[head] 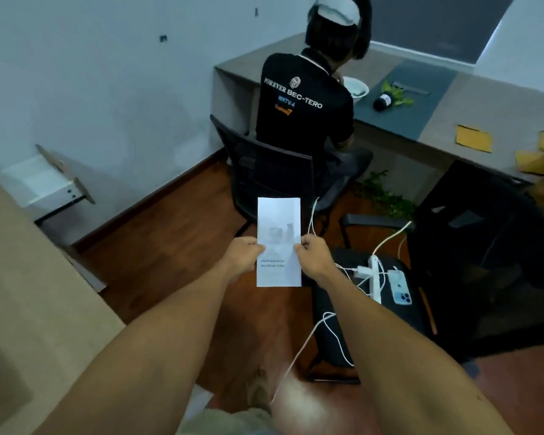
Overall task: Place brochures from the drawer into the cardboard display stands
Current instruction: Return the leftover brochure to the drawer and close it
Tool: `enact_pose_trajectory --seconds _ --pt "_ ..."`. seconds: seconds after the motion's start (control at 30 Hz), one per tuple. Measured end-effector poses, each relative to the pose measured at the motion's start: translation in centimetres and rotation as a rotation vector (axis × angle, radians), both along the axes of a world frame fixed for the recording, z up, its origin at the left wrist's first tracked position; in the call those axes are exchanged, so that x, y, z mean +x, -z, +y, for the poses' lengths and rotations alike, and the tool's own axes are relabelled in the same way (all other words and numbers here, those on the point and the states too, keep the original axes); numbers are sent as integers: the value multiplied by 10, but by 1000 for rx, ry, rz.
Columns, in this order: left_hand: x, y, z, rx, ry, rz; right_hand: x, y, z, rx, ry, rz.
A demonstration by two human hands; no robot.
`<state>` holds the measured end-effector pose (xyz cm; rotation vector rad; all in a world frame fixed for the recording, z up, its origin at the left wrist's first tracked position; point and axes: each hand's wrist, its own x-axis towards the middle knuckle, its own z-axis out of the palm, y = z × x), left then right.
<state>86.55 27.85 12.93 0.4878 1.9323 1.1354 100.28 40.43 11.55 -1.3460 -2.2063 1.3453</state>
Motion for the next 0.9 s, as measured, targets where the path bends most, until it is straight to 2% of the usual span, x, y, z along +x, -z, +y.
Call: enact_pose_trajectory --seconds 0.3,0.63,0.77,0.9 --pt "-160 -7 23 -38 -203 -28 -183 -1 49 -28 -190 20" --pt "-271 -3 3 21 -505 -73 -344 3 56 45 -450 9" --pt "-322 1 -6 14 -663 -63 -427 13 53 19 -604 2" --pt "-361 9 -18 22 -733 -72 -484 12 47 -4 -716 10"
